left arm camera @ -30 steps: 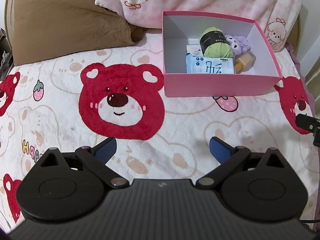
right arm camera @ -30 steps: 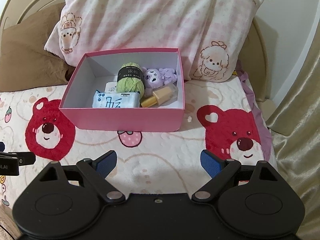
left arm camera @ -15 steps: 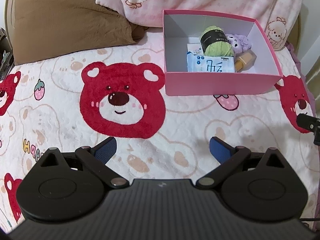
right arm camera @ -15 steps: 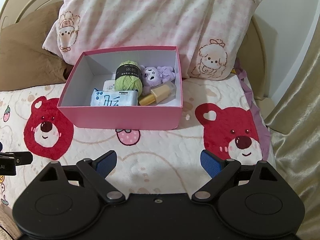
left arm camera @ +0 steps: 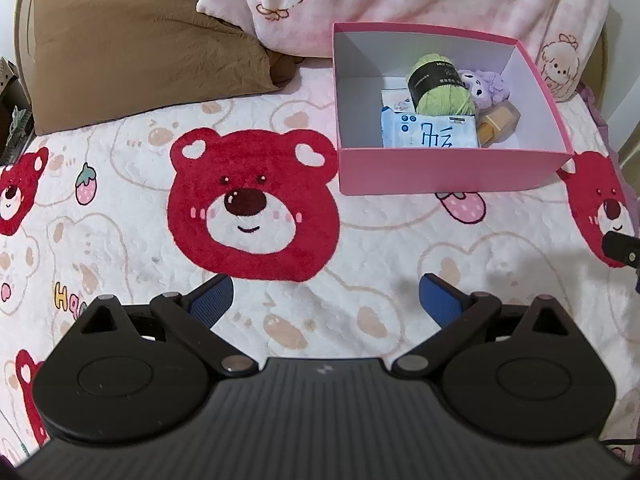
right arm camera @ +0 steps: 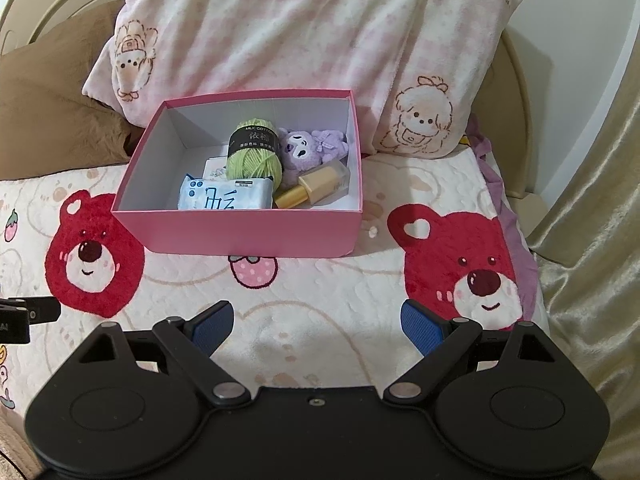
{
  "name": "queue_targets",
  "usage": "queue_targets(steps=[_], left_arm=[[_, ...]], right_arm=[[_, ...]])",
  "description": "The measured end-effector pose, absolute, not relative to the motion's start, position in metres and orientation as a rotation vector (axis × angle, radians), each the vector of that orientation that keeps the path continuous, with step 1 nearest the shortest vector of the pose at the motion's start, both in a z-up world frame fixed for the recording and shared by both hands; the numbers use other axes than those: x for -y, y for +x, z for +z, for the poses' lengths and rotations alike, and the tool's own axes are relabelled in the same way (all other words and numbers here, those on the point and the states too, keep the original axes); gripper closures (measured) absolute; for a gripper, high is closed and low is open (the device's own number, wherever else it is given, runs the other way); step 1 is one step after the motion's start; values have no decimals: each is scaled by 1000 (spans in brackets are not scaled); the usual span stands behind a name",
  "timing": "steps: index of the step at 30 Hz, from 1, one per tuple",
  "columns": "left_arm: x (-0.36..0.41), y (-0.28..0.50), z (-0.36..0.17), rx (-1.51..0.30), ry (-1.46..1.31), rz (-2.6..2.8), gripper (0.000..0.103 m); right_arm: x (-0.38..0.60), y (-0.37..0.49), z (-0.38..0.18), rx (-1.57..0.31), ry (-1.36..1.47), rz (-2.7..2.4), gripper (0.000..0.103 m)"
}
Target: Organize objects
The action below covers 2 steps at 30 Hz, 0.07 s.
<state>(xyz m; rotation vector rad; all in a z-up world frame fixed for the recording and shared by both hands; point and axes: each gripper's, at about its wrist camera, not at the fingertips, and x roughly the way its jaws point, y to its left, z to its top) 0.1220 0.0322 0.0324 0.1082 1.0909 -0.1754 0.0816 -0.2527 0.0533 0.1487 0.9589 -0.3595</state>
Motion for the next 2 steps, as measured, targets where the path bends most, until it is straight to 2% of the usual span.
queue_targets(steps=[2], left_arm=[[-32,123,33,-1097,102,-178,2]], right_arm=[[253,82,53,-960,149,-360,10]])
